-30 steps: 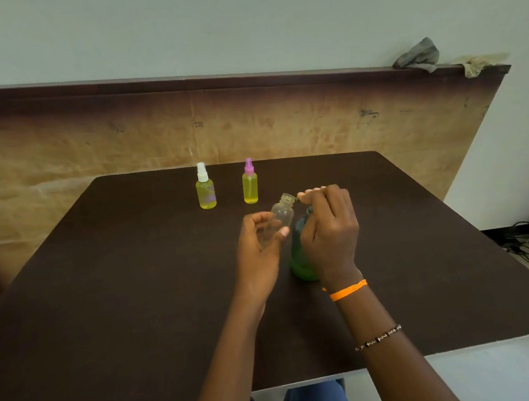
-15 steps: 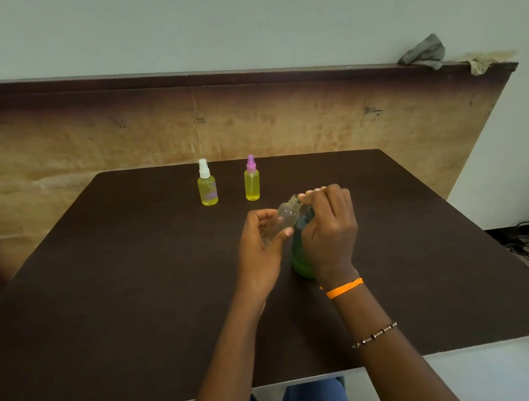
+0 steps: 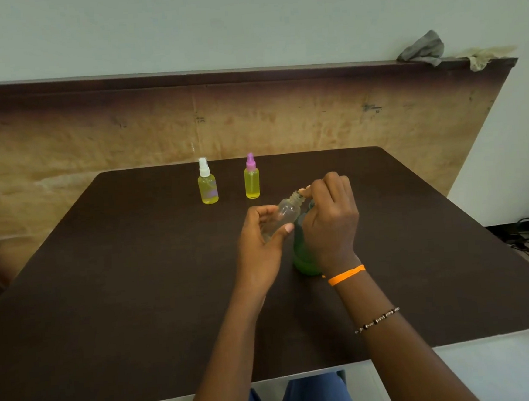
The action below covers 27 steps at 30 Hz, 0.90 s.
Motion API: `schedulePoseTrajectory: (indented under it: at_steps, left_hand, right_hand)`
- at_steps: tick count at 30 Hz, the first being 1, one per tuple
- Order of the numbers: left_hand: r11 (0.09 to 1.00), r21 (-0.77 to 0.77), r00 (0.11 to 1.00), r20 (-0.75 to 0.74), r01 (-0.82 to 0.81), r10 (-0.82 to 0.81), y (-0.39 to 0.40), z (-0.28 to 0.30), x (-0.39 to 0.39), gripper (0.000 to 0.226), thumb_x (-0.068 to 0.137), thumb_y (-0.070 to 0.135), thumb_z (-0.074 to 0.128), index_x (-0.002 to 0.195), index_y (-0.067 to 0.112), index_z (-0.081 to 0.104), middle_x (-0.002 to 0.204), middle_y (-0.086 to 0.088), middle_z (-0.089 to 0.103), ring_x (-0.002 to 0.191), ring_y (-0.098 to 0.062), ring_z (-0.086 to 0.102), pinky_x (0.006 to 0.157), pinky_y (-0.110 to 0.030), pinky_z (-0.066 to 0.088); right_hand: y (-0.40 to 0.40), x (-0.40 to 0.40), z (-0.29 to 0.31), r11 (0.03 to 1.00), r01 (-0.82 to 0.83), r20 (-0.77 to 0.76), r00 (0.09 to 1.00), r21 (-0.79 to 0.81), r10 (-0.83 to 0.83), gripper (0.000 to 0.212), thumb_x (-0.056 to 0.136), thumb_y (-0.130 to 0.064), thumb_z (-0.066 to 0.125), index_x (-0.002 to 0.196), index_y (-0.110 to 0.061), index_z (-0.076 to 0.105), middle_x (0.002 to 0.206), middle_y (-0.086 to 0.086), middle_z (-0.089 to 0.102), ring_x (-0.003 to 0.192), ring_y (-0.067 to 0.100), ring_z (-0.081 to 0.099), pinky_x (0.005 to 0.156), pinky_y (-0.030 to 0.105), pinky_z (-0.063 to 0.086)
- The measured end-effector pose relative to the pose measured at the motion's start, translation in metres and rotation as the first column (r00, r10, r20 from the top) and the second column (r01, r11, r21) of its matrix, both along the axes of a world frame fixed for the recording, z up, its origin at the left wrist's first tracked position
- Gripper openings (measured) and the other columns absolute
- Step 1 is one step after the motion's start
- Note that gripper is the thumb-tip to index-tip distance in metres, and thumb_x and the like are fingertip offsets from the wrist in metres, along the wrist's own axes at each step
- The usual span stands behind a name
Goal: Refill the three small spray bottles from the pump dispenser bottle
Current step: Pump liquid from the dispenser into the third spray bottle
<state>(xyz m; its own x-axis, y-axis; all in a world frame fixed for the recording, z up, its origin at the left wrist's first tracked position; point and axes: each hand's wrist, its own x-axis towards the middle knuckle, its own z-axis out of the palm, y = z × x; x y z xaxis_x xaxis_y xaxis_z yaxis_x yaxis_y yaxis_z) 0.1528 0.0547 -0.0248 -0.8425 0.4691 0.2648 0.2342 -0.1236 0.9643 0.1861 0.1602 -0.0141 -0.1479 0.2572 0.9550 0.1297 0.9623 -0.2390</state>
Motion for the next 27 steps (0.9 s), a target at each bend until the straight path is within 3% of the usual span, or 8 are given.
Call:
schedulePoseTrajectory:
  at_steps: [4,8,17,22,27]
  left_hand:
    - [1.0,0.0,1.0,-0.018,0.005,-0.005,-0.001,0.0,0.0,0.03,0.083,0.008,0.066,0.11,0.014,0.055,0.11,0.004,0.061,0.104,-0.001,0.057,0.083,-0.009,0.047]
    - [1.0,-0.005,1.0,-0.005,0.001,-0.001,0.001,-0.002,0.0,0.029,0.083,0.007,0.066,0.108,0.015,0.054,0.109,0.004,0.061,0.102,-0.001,0.057,0.08,-0.008,0.046]
    - [1.0,-0.017,1.0,0.02,0.018,-0.017,0.0,-0.001,0.002,0.032,0.084,0.009,0.066,0.113,0.013,0.054,0.115,-0.001,0.061,0.108,-0.008,0.058,0.093,-0.027,0.049]
    - [1.0,-0.003,1.0,-0.001,0.0,0.0,0.003,-0.005,0.004,0.028,0.083,0.007,0.066,0.102,0.023,0.053,0.108,0.003,0.062,0.102,-0.006,0.059,0.083,-0.014,0.049]
    - [1.0,0.005,1.0,-0.005,0.004,-0.004,0.002,-0.003,0.004,0.029,0.082,0.007,0.067,0.105,0.02,0.053,0.11,0.002,0.061,0.105,-0.008,0.058,0.087,-0.019,0.047]
  right_hand:
    - [0.004,0.003,0.007,1.0,-0.023,0.05,0.998,-0.01,0.023,0.02,0.08,0.006,0.046,0.065,-0.002,0.057,0.068,0.012,0.051,0.068,0.017,0.037,0.054,0.026,0.033]
    - [0.0,-0.001,-0.003,1.0,-0.01,0.003,1.0,0.0,0.01,0.025,0.083,0.006,0.044,0.062,-0.002,0.054,0.065,0.014,0.048,0.066,0.018,0.033,0.052,0.028,0.031]
    - [-0.004,0.013,0.003,0.988,-0.137,0.102,0.984,-0.064,0.144,0.009,0.072,-0.005,0.047,0.068,-0.001,0.054,0.072,0.013,0.048,0.07,0.02,0.037,0.06,0.025,0.03]
    - [-0.002,0.009,-0.006,0.986,-0.155,0.083,0.984,-0.067,0.16,0.016,0.071,0.001,0.041,0.068,0.002,0.056,0.071,0.015,0.049,0.069,0.021,0.036,0.057,0.031,0.032]
    - [-0.001,0.013,0.005,0.969,-0.223,0.06,0.971,-0.109,0.231,0.023,0.074,0.001,0.035,0.066,0.002,0.056,0.07,0.015,0.048,0.069,0.02,0.038,0.057,0.033,0.036]
